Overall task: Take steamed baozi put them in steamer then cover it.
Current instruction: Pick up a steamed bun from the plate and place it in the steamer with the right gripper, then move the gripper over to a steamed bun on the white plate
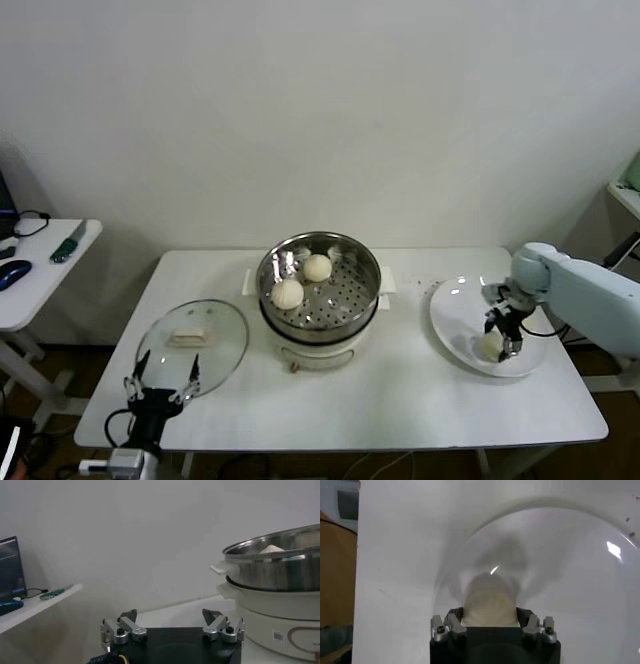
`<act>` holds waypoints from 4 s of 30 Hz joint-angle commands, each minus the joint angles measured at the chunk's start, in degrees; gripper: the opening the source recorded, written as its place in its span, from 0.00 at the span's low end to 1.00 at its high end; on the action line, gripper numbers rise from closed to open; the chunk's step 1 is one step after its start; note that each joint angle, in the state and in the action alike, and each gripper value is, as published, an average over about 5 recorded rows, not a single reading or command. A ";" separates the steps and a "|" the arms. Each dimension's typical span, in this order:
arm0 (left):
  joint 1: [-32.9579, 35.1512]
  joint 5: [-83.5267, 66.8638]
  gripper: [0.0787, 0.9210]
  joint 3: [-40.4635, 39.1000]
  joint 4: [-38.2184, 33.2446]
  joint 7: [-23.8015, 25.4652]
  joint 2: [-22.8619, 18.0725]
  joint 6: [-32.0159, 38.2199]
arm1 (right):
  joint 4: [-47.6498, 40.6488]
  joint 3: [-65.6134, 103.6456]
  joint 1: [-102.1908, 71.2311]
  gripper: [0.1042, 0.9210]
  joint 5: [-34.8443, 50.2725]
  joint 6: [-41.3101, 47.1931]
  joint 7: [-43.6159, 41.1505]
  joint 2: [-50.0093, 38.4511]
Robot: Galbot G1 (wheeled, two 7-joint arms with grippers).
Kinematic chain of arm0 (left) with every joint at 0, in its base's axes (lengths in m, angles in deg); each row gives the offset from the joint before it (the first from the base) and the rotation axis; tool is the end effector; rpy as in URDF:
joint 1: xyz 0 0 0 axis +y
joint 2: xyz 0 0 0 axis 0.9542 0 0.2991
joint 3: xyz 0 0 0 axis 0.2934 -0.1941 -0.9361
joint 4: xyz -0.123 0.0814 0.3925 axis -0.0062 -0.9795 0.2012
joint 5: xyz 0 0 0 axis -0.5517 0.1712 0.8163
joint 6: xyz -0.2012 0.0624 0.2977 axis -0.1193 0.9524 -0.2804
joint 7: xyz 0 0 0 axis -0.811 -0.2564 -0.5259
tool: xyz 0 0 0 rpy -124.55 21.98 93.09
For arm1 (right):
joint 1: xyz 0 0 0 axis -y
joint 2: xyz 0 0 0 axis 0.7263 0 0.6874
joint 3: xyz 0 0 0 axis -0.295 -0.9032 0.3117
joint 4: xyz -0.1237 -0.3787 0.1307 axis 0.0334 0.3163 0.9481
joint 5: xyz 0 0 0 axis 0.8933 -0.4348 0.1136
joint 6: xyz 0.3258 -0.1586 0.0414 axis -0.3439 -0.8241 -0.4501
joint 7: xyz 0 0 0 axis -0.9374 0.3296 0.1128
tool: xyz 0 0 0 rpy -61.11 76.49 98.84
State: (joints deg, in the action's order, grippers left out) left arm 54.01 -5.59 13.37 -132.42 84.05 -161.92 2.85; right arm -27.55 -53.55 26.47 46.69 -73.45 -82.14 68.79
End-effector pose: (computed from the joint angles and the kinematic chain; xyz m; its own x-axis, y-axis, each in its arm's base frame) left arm 0.1095 0.0891 -0.3935 -0.9859 -0.0853 0.1437 -0.0472 0.9671 0.2499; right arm 0.5991 -0.2655 -0.2521 0.0312 0.0221 0.9993 -0.9955 -0.0888 0.0330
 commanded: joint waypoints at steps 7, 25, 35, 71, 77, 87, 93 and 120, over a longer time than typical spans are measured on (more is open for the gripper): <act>0.23 0.25 0.88 -0.60 -0.26 0.02 -0.05 0.07 | 7.17 -16.20 22.28 0.73 5.11 -9.55 -0.95 3.33; 2.24 0.26 0.88 -0.83 -0.74 0.28 0.41 0.37 | 18.85 -25.60 41.24 0.72 7.52 -25.15 -0.02 22.59; 1.69 0.62 0.88 -1.29 -0.33 0.36 0.54 0.25 | 15.16 -20.17 35.55 0.73 1.37 -31.10 0.72 34.98; 0.52 0.81 0.88 -1.86 0.77 0.44 1.90 0.30 | 17.57 -18.56 23.44 0.74 -8.37 -33.41 1.58 38.44; 0.67 1.09 0.88 -2.10 0.56 0.45 1.69 0.23 | 17.17 -17.86 23.51 0.84 -9.76 -33.51 1.49 37.98; 1.13 1.51 0.88 -1.68 -0.24 0.42 1.77 -0.14 | 17.08 -15.50 26.02 0.88 -9.69 -34.27 1.38 35.85; 1.22 1.79 0.88 -1.95 -0.53 0.41 1.63 -0.11 | 15.52 -14.06 29.43 0.88 -5.21 -31.15 1.24 31.28; 1.08 1.96 0.88 -2.66 -3.83 0.53 2.27 -1.03 | 6.89 -6.43 16.69 0.88 4.19 7.12 2.97 -11.99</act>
State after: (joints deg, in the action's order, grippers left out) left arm 55.18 -3.62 10.69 -135.56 84.57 -159.60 2.14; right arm -14.60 -70.97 56.01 56.88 -72.44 -78.18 70.21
